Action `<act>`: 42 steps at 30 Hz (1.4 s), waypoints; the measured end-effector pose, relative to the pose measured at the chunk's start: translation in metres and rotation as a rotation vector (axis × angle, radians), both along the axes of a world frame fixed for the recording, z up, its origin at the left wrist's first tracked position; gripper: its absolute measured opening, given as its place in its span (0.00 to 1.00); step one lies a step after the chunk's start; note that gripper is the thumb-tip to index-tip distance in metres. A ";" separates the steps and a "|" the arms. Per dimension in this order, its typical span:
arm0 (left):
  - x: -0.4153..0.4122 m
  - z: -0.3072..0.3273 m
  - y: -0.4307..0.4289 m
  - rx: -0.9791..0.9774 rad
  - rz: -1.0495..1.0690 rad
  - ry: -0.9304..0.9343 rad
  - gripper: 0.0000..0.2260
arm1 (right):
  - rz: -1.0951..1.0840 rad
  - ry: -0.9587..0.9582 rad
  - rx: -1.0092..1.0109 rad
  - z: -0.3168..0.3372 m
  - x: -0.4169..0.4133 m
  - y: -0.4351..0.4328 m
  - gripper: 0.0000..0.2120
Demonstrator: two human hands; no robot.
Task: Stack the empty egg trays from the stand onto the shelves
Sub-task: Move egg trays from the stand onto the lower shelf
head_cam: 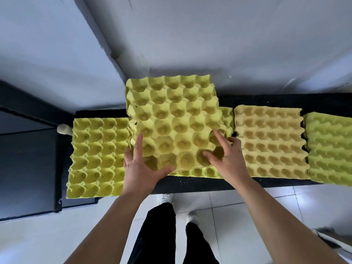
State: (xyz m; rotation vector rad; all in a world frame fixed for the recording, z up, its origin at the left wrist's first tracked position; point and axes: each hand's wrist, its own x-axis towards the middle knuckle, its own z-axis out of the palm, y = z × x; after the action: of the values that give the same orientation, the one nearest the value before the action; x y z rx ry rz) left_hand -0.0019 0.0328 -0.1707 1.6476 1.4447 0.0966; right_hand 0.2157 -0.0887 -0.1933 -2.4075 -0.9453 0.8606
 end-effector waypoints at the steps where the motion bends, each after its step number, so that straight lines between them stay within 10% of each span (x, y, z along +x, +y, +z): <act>1: -0.007 0.011 -0.006 0.010 0.023 -0.017 0.55 | 0.023 -0.013 0.011 0.012 -0.004 -0.001 0.37; 25: -0.295 0.235 -0.161 0.573 0.649 -0.189 0.49 | 0.596 -0.106 0.384 0.262 -0.267 -0.007 0.31; 42: -0.641 0.307 -0.109 0.515 0.741 -0.127 0.48 | 0.707 -0.094 0.466 0.310 -0.612 0.080 0.26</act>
State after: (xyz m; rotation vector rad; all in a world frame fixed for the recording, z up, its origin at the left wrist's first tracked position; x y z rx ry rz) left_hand -0.6427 -0.0759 0.1360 1.3542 1.9649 1.0410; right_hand -0.3966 -0.0088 0.1163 -1.7263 -1.8519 0.6388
